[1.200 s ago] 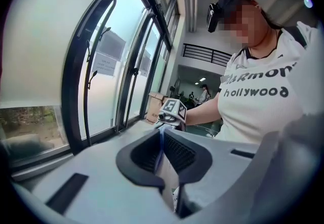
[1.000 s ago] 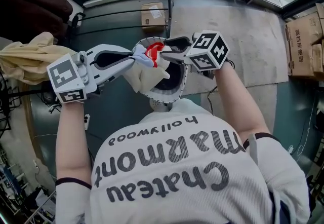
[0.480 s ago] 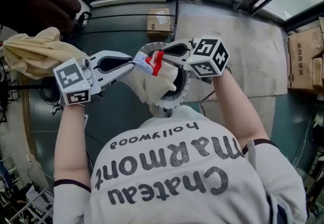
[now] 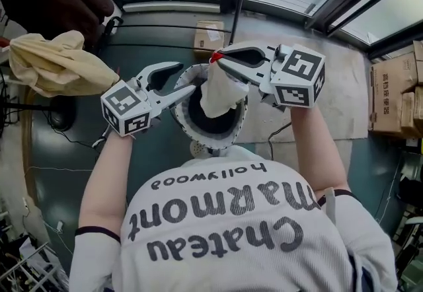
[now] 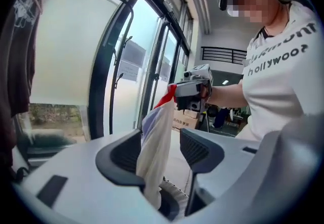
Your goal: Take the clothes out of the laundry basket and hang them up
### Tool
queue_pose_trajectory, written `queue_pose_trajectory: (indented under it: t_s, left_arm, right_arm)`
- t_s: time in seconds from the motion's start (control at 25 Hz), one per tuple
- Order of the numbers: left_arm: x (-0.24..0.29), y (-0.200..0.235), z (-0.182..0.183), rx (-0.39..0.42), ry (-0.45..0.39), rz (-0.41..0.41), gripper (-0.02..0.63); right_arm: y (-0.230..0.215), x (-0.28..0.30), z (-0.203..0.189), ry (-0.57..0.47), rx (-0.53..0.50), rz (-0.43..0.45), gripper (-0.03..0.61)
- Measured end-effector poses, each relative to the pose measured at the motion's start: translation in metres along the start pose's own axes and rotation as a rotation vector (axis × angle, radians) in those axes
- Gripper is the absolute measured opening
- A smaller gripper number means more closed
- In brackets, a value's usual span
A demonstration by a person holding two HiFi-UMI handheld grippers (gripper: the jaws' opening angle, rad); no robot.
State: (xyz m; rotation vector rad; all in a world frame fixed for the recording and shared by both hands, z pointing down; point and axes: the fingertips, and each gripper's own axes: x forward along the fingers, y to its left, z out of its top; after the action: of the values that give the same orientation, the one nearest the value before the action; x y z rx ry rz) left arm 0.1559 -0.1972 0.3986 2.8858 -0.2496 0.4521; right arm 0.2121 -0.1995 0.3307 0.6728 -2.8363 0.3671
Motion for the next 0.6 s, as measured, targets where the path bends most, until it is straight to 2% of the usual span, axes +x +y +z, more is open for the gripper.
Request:
queue_pose_trajectory:
  t_s: [0.16, 0.28, 0.36, 0.48, 0.6]
  left_arm:
    - [0.006, -0.004, 0.023, 0.067, -0.037, -0.003, 0.235]
    - [0.003, -0.002, 0.037, 0.093, -0.061, -0.011, 0.235]
    - [0.003, -0.002, 0.042, 0.098, -0.068, -0.032, 0.235]
    - [0.008, -0.014, 0.045, 0.082, -0.078, -0.116, 0.235]
    - [0.020, -0.034, 0.049, 0.065, -0.076, -0.237, 0.235]
  right_arm:
    - [0.027, -0.013, 0.035, -0.055, -0.047, 0.144, 0.031]
    - [0.049, -0.029, 0.054, -0.067, -0.091, 0.277, 0.031]
    - [0.058, -0.039, 0.065, -0.080, -0.110, 0.332, 0.031]
    - [0.065, -0.046, 0.071, -0.078, -0.128, 0.383, 0.031]
    - [0.076, -0.046, 0.069, -0.065, -0.124, 0.450, 0.031]
